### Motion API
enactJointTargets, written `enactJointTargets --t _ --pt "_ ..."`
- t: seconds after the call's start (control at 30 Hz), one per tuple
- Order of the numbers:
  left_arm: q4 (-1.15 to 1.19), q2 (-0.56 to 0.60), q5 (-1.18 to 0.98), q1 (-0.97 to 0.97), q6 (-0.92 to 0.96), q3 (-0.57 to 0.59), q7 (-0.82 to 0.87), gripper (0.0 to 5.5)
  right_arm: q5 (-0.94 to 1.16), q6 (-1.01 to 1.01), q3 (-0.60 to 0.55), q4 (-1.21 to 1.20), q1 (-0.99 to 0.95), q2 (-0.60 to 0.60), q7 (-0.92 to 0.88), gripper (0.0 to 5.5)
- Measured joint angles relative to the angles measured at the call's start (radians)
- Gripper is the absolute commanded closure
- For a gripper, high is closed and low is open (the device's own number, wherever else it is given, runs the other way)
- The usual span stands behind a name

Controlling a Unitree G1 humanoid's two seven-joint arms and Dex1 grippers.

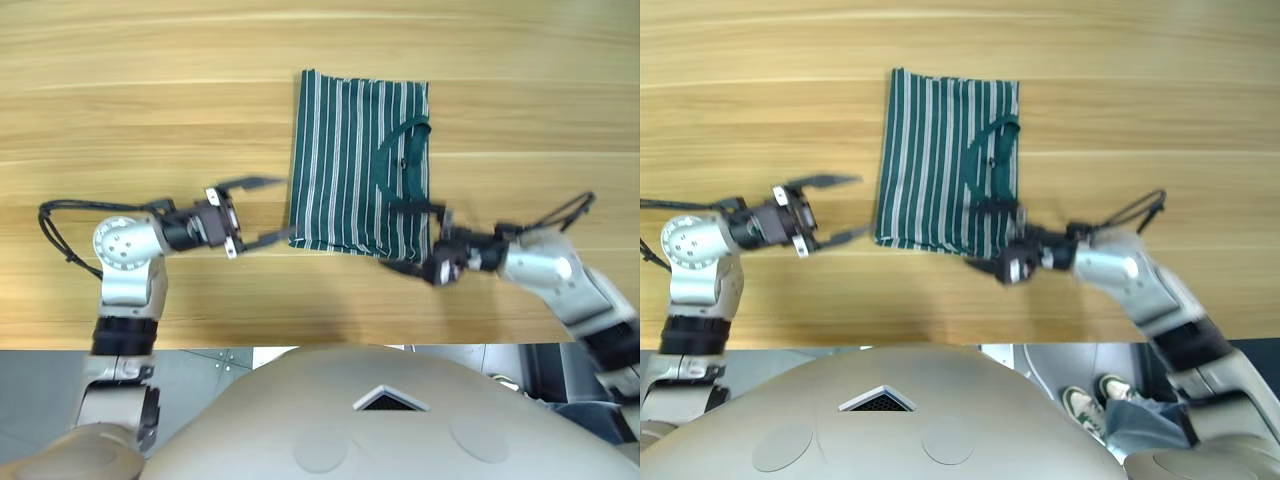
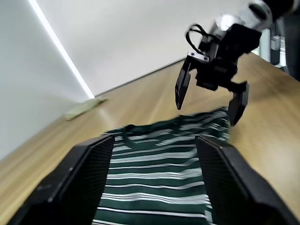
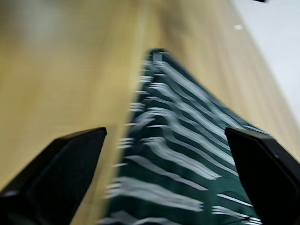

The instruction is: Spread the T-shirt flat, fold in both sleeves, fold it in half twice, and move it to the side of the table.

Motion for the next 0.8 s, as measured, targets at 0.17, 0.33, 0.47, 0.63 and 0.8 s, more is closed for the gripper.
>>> enactJointTargets --t 0.17,0.33,0.47,0.63,0.8 --pt "-0.009 0.09 0.073 0.066 -0.066 -0.052 -0.02 1.95 0.017 -0.015 -0.11 -0.07 0.13 -0.121 0.033 0.81" --pt "0.08 0.109 0.196 0.042 -0.119 -0.101 0.027 1.23 -0.066 0.008 -0.161 -0.029 0.155 -0.11 0.013 0.81" --pt "0.148 0.102 0.276 -0.014 -0.183 -0.131 0.116 0.62 -0.119 0.026 -0.169 0.0 0.11 -0.069 -0.014 0.81" --pt "0.189 0.099 0.318 -0.071 -0.22 -0.167 0.207 0.12 -0.155 0.026 -0.167 0.019 0.078 -0.035 -0.025 0.81" --pt "0.217 0.099 0.32 -0.1 -0.238 -0.204 0.252 0.12 -0.181 0.026 -0.148 0.027 0.063 -0.008 -0.034 0.81"
